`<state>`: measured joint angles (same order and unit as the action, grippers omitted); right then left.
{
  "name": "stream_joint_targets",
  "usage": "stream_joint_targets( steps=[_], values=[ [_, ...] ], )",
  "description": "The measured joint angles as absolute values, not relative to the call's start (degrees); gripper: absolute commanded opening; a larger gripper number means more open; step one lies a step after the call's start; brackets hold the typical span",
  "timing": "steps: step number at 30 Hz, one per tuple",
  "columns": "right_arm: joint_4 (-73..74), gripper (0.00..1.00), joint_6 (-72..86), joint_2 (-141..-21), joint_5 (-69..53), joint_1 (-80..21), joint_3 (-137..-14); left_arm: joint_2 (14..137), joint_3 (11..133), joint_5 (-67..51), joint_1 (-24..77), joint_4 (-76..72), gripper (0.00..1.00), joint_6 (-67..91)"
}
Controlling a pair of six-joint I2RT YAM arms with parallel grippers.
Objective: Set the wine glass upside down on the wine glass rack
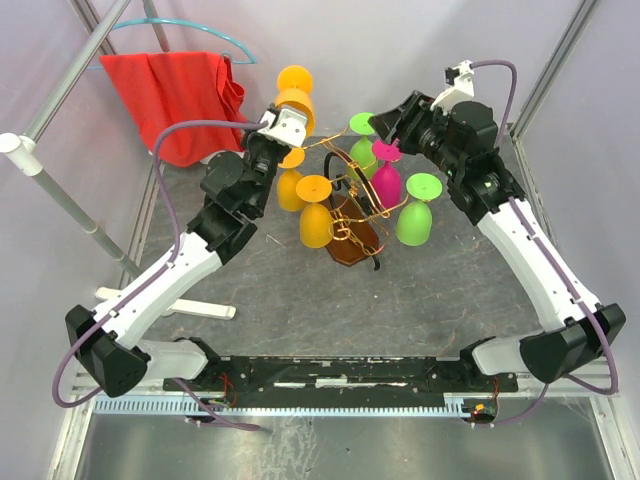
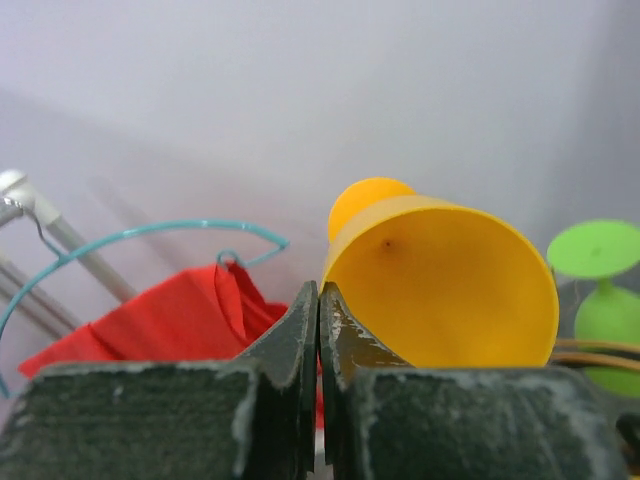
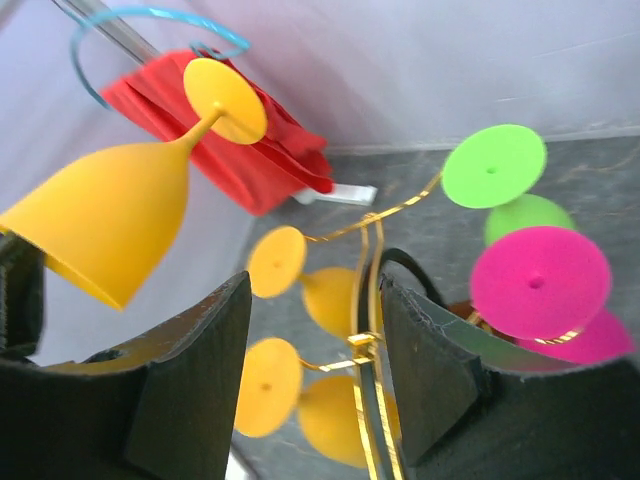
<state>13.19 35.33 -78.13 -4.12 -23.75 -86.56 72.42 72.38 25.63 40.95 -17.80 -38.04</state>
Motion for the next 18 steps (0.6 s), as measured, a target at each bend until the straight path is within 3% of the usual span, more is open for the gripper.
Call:
stream_joint_targets(
  steps=[9, 18],
  values=[
    [0.6, 0.64, 60.7, -85.6, -11.1, -21.4, -88.0, 73.0, 67.3, 13.4, 37.9, -37.9, 0.03, -33.8],
    [-12.3, 0.66, 75.2, -88.8, -14.2, -21.4, -88.0, 74.8, 59.9, 9.9, 37.9, -52.6, 0.03, -28.6]
  ],
)
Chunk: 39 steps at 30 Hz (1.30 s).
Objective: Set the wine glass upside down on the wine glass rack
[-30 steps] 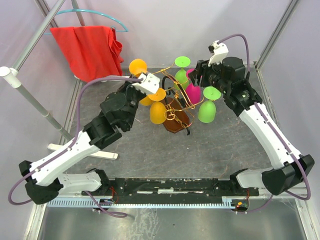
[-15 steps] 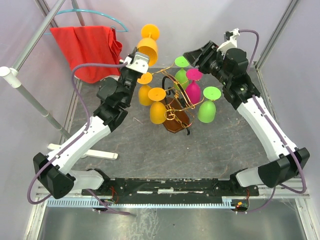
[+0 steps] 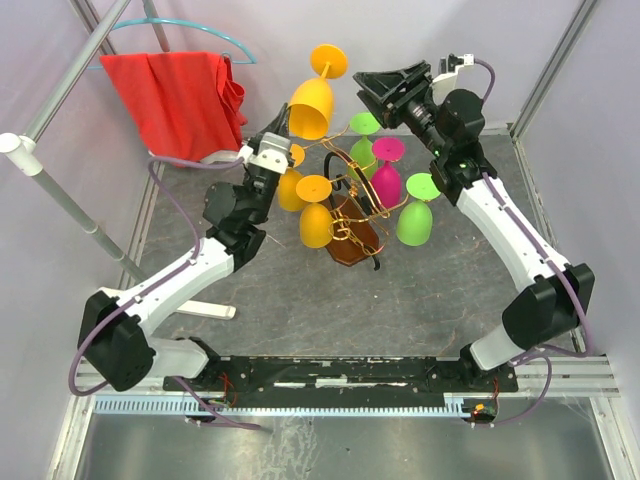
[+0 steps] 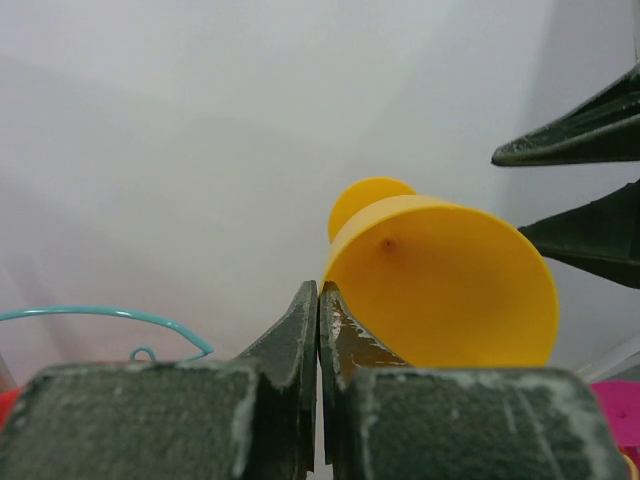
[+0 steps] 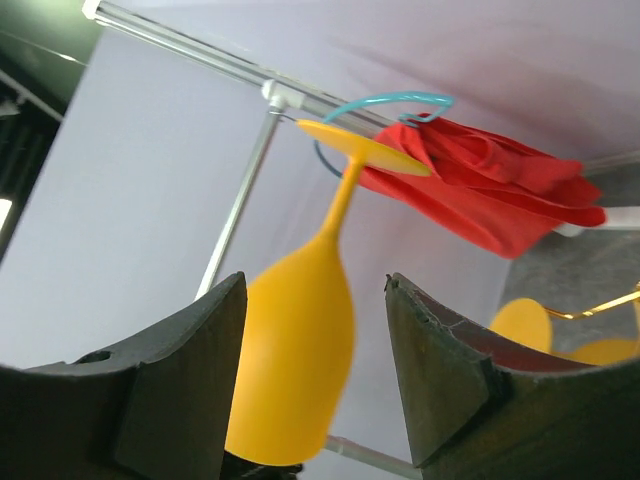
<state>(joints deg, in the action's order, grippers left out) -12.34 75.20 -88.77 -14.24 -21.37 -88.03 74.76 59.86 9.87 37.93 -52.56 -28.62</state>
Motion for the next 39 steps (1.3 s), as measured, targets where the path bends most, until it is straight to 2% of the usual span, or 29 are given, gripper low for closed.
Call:
stream_joint_targets(
  steps=[6, 16, 26, 34, 39],
  values=[
    [-17.7, 0.65, 78.9, -90.3, -15.4, -21.5, -88.1, 75.7, 57.6, 9.0, 37.9, -58.0, 0.03, -25.8],
    [-18.2, 0.64, 79.3, -95.3, -15.9, -23.7, -90.0, 77.1, 56.0, 6.7, 37.8, -65.0, 0.03, -22.1],
    [-19.7, 0.61, 79.4, -95.5, -15.9, -24.0, -90.3, 78.9, 55.7, 5.9, 37.6, -66.5, 0.03, -21.7],
    [-21.0, 0.48, 80.4, -97.2, -16.3, -24.0, -91.7, 79.2, 55.7, 5.8, 37.6, -66.6, 0.03, -21.6],
    [-23.3, 0.44, 82.5, -99.4, -16.8, -24.0, -92.1, 80.0, 55.7, 5.8, 37.6, -66.9, 0.03, -21.3]
  ],
)
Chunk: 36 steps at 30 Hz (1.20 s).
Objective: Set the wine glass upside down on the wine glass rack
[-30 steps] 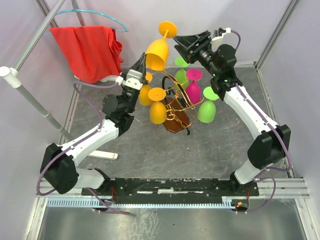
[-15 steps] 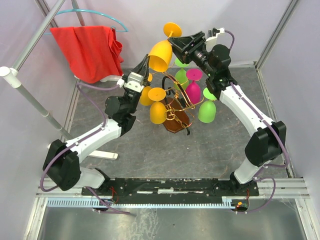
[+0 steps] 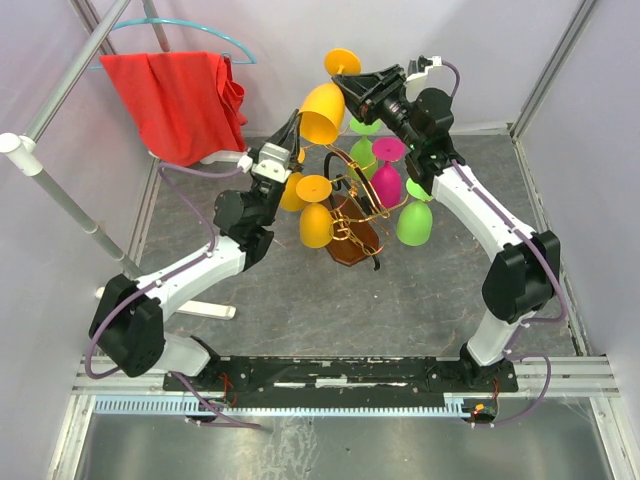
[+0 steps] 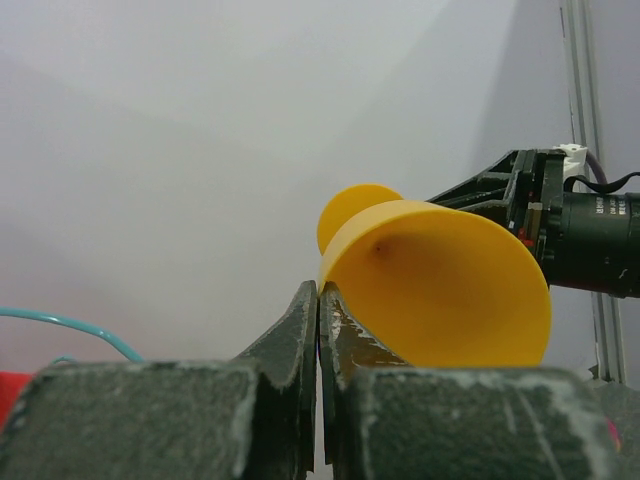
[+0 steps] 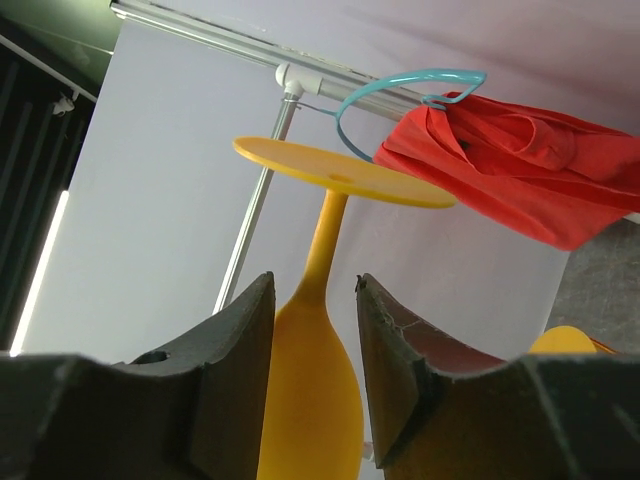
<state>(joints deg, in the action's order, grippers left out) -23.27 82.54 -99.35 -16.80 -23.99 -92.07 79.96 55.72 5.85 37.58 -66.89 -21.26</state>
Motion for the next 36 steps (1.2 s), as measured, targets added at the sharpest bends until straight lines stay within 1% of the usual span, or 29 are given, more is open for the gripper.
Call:
stream_joint_targets(
  steps=[5, 10, 12, 14, 15, 18, 19, 20, 21, 22, 23, 26, 29, 33, 36],
  values=[
    [-23.6, 0.37, 83.3, -100.5, -17.0, -23.9, -92.8, 80.6, 55.7, 5.8, 37.6, -66.9, 0.04, -20.1],
    [-24.7, 0.21, 84.0, -100.6, -17.3, -23.9, -93.7, 80.6, 55.7, 5.4, 37.6, -67.7, 0.06, -19.2],
    [-25.4, 0.13, 84.5, -100.7, -17.3, -23.8, -93.8, 80.6, 55.7, 5.4, 37.5, -68.0, 0.11, -19.1],
    [-26.0, 0.04, 84.9, -100.8, -17.4, -23.7, -93.9, 80.6, 55.7, 5.4, 37.3, -67.8, 0.20, -19.0],
    [-26.2, 0.01, 84.8, -100.9, -17.5, -23.6, -94.0, 80.6, 55.7, 5.4, 37.3, -67.8, 0.24, -18.9],
    [-26.4, 0.01, 84.2, -100.9, -17.9, -23.6, -94.2, 80.6, 55.7, 4.5, 37.2, -67.2, 0.36, -18.5],
    [-26.3, 0.01, 83.7, -100.9, -18.1, -23.6, -94.4, 80.6, 55.7, 3.7, 37.3, -66.9, 0.42, -18.5],
    [-26.0, 0.01, 82.6, -101.0, -18.3, -23.7, -94.7, 80.6, 55.7, 2.8, 37.3, -66.5, 0.45, -18.5],
    [-26.0, 0.01, 82.0, -101.0, -18.3, -23.7, -94.7, 80.6, 55.7, 2.2, 37.4, -66.0, 0.52, -18.5],
    [-25.6, 0.01, 80.8, -101.0, -18.5, -23.7, -95.0, 80.6, 55.7, 1.3, 37.4, -65.4, 0.56, -18.5],
    [-25.2, 0.01, 79.7, -101.0, -18.5, -23.7, -95.3, 80.5, 55.7, 0.8, 37.5, -64.7, 0.63, -18.5],
    [-23.1, 0.01, 74.5, -100.9, -18.4, -23.7, -96.2, 79.0, 54.8, -1.3, 37.6, -60.8, 0.74, -18.5],
    [-20.3, 0.01, 68.6, -100.1, -18.0, -23.3, -96.4, 75.4, 52.5, -2.7, 37.7, -55.0, 0.80, -18.6],
    [-14.8, 0.01, 59.8, -97.4, -17.3, -22.2, -96.4, 69.6, 48.8, -2.3, 37.8, -47.6, 0.84, -18.6],
    [-9.3, 0.01, 52.0, -94.2, -16.3, -21.5, -96.4, 65.8, 46.9, 0.8, 38.0, -42.8, 0.87, -18.6]
  ],
)
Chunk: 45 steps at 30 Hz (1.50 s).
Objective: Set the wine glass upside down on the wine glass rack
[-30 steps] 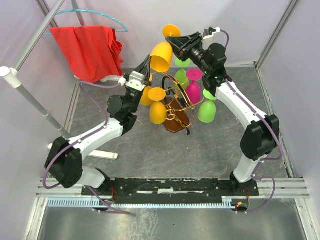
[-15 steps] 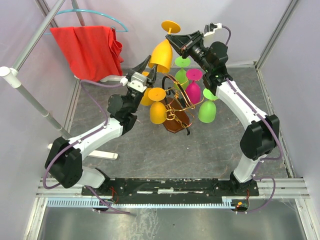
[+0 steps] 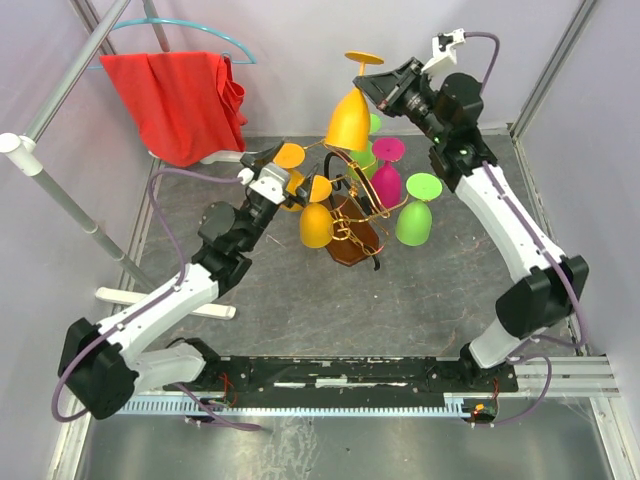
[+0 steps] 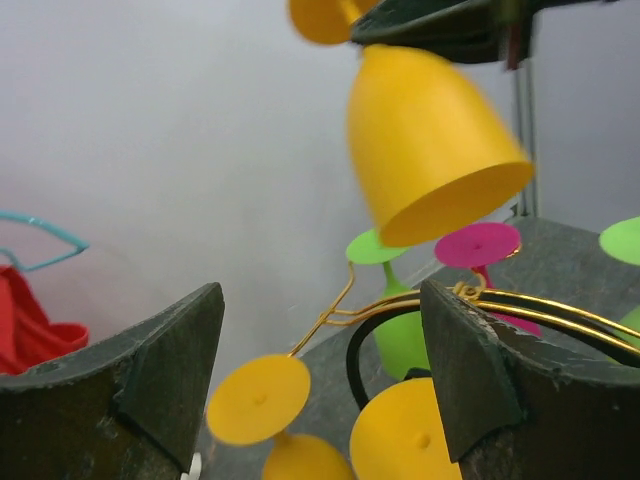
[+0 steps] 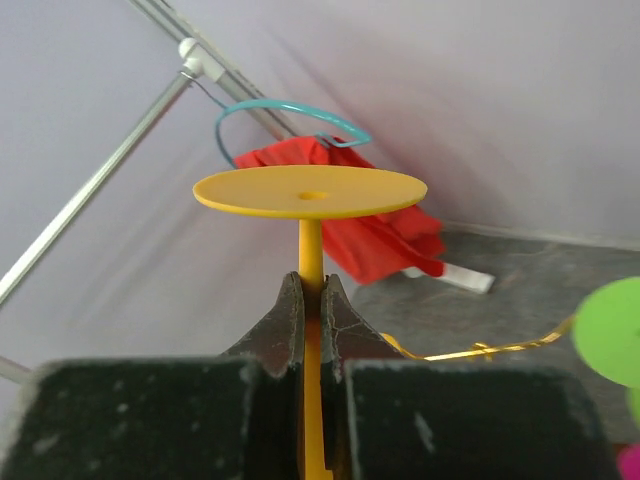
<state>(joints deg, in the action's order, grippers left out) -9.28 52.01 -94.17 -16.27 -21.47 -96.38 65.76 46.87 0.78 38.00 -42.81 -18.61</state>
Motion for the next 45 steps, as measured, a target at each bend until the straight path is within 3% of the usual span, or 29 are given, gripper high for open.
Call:
stream_joint_targets(
  steps=[7, 14, 20, 32, 45],
  values=[
    [5.5, 0.01, 32.4, -84.1, -16.6, -20.9, -96.0, 66.7, 54.2, 11.1, 36.9, -29.8, 0.91, -17.4],
    [16.6, 0.01, 18.3, -69.4, -18.1, -21.0, -87.9, 74.4, 65.3, 10.3, 30.8, -23.8, 0.91, -10.0],
    [21.0, 0.01, 12.5, -58.3, -19.7, -21.8, -77.2, 79.1, 67.5, 8.9, 29.7, -22.3, 0.91, -7.1],
    [13.6, 0.01, 9.3, -51.9, -23.3, -25.9, -52.4, 80.1, 67.5, 9.0, 29.7, -22.4, 0.91, -6.0],
    [2.5, 0.01, 8.6, -51.7, -20.4, -32.0, -46.5, 79.6, 67.5, 10.3, 29.6, -22.3, 0.91, -6.0]
  ],
)
